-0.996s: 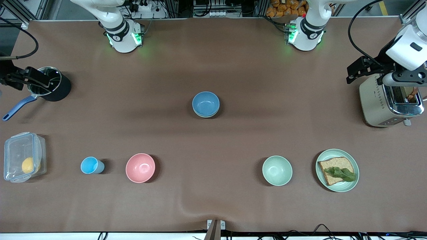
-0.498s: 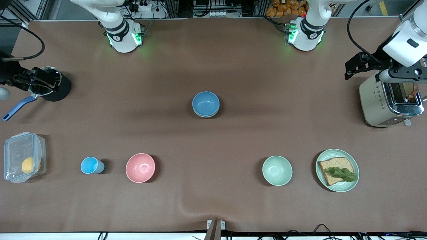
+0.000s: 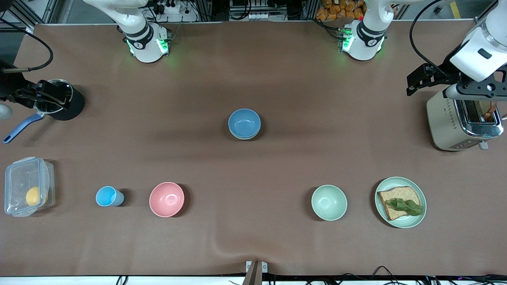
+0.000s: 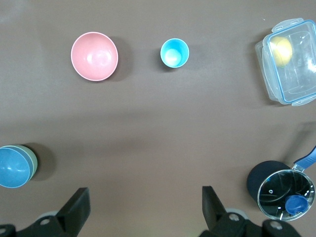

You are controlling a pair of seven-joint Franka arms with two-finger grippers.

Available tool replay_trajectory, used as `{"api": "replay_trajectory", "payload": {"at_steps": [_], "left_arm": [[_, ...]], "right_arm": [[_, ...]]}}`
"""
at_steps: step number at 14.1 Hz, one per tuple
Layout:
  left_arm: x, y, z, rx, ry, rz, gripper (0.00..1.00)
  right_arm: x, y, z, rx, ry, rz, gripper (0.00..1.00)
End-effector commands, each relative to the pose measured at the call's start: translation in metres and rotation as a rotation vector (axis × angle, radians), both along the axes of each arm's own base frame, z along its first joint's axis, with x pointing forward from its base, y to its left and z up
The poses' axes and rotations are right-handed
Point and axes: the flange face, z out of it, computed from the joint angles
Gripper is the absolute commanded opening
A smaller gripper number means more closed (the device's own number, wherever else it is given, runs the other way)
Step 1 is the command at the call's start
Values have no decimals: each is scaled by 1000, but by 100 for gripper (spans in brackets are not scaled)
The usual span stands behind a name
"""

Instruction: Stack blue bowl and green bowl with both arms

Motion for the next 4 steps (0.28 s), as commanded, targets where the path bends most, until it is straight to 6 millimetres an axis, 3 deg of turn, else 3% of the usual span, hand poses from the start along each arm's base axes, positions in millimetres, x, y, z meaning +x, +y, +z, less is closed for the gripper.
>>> {"api": "replay_trajectory", "payload": {"at_steps": [1, 4], "left_arm": [[-3, 2, 1, 0, -14, -8, 100], [-3, 3, 0, 1, -11, -6, 100]], "right_arm": [[-4, -6, -1, -11, 4, -1, 100], [-3, -7, -1, -9, 1, -3, 100]]}}
